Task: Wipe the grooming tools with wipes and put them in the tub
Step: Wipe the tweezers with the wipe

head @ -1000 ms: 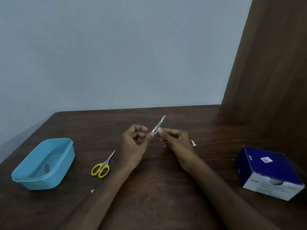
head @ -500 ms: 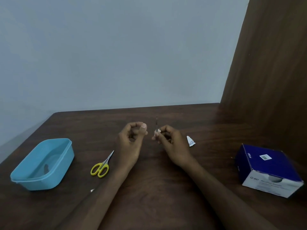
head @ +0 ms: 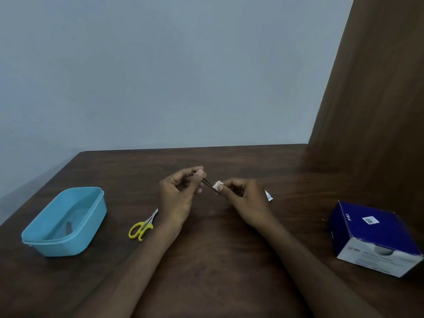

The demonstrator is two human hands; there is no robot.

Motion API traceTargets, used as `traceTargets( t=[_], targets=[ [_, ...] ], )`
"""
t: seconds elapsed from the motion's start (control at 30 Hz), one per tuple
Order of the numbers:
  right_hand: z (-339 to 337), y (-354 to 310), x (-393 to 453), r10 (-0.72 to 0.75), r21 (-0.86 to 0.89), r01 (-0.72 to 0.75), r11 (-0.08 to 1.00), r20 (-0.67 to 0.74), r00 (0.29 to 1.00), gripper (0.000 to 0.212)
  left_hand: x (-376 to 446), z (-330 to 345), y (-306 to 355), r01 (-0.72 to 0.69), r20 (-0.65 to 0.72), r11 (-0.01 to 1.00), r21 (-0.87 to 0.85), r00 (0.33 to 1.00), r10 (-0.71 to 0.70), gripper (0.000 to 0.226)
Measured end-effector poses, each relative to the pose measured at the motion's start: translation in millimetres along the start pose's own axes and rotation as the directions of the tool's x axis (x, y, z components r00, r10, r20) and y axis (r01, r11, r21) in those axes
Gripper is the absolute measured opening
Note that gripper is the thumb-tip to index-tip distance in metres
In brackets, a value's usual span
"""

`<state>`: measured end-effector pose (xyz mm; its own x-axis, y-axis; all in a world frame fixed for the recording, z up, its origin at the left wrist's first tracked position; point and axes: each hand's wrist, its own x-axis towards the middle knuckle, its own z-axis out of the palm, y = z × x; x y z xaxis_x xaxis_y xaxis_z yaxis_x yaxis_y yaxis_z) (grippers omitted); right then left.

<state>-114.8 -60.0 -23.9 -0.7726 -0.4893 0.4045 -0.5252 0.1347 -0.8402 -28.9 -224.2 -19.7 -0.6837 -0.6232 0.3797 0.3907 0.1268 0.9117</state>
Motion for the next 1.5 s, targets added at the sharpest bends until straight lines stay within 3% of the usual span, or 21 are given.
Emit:
traceTargets(
  t=[0.17, 0.33, 0.53, 0.8, 0.93, 1.17, 1.4, 1.5],
  targets=[
    [-7, -3, 2, 0.060, 0.070, -0.049, 0.996, -0.167, 0.984, 0.012, 0, -1, -2, 0.029, -0.007, 0.999, -0.023, 1.000, -0.029, 0.010],
    [-8, -5, 0, -0.016, -0.063, 0.008, 0.998, -0.132, 0.991, 0.007, 1, -1, -3, 0.032, 0.010, 0.999, -0.021, 0.999, -0.032, 0.011],
    [-7, 2, 3, -0.009, -0.124, -0.011, 0.992, -0.164, 0.986, 0.003, -1, 0, -2, 0.022, 0.047, 0.999, -0.030, 0.999, -0.021, 0.012],
    [0, -5, -4, -0.066, -0.065, 0.068, 0.996, 0.032, 0.997, 0.014, -1, 0, -2, 0.019, 0.084, 0.999, 0.029, 0.996, -0.022, 0.009],
    [-3, -4, -5, -0.156, -0.153, 0.151, 0.977, -0.018, 0.988, 0.009, -1, 0, 1, 0.037, 0.021, 0.999, -0.006, 0.999, -0.037, 0.007],
    [-11, -2, -2, -0.119, -0.166, 0.101, 0.981, -0.101, 0.988, 0.008, 1, -3, 3, 0.145, -0.094, 0.982, -0.121, 0.983, -0.157, 0.006],
    [-9, 0, 0, -0.347, -0.282, 0.298, 0.912, -0.142, 0.927, 0.015, -1, -1, 4, 0.211, -0.088, 0.971, -0.113, 0.971, -0.221, 0.018],
    [-8, 1, 1, -0.381, -0.304, 0.326, 0.895, -0.144, 0.913, 0.022, -1, -1, 4, 0.214, -0.076, 0.971, -0.105, 0.972, -0.222, 0.020]
  ],
)
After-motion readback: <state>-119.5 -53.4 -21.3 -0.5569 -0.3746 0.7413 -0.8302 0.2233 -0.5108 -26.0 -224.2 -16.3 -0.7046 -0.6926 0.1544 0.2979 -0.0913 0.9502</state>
